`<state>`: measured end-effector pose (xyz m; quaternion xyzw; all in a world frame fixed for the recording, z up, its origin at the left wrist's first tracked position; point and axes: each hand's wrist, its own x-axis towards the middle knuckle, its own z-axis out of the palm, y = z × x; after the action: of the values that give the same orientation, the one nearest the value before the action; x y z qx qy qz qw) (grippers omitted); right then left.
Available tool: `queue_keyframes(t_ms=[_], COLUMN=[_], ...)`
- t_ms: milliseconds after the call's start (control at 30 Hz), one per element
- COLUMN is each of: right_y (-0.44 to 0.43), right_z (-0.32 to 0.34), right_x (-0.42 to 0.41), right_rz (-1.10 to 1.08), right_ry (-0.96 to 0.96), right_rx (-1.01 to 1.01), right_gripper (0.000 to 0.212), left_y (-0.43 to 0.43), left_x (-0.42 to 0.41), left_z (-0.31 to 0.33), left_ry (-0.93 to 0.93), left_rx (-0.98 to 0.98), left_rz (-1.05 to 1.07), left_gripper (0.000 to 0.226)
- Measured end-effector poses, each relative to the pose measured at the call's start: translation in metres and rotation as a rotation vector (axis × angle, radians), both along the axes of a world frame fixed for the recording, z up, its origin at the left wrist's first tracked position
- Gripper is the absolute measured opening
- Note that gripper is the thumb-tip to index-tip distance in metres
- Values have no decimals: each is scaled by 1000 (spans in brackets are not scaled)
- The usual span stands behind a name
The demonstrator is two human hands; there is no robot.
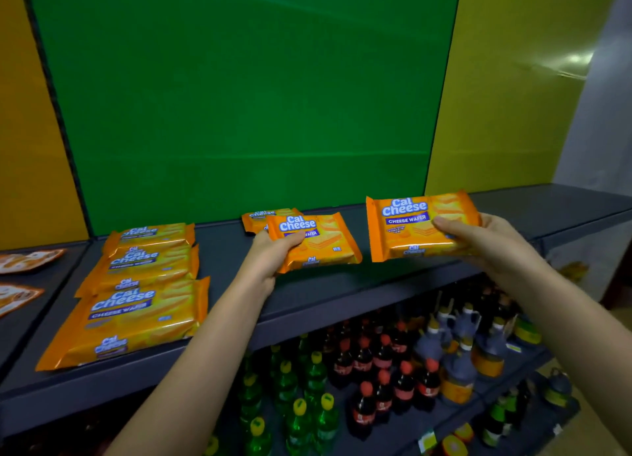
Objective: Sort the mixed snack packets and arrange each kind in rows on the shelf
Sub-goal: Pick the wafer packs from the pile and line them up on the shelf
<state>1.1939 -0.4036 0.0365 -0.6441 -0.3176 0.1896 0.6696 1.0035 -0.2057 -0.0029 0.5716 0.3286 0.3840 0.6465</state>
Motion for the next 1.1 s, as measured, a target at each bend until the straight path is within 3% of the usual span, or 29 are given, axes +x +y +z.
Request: queue_keyframes(t_ms=[67,167,300,433,567,733,800,967,1100], right_y=[18,44,74,93,106,113,114,114,115], right_z=[-2,-5,-11,-14,-24,-51,-59,-54,-56], right_x=[14,27,35,40,42,33,28,18,5], right_rz=[21,102,232,327,429,519,490,387,388], right_ry=[-31,14,13,13,62,80,-7,-621,-828], right_rx=[-14,4,-28,-46,-97,-184,-218,-453,-573], right_gripper=[25,15,26,18,30,43,44,58,69], left_y=[9,18,33,42,46,53,56,61,61], left_x=[6,11,18,22,24,29,30,33,34], left_z=[-1,-3,-7,-10,-9,1,3,2,0], left_ry=[24,64,158,324,490,765,832,911,950], left_rx=[8,25,39,115,148,197,199,219,257], left_rz=[47,108,177,298,332,431,432,444,443], left_gripper=[43,36,36,33,52,54,58,59,49])
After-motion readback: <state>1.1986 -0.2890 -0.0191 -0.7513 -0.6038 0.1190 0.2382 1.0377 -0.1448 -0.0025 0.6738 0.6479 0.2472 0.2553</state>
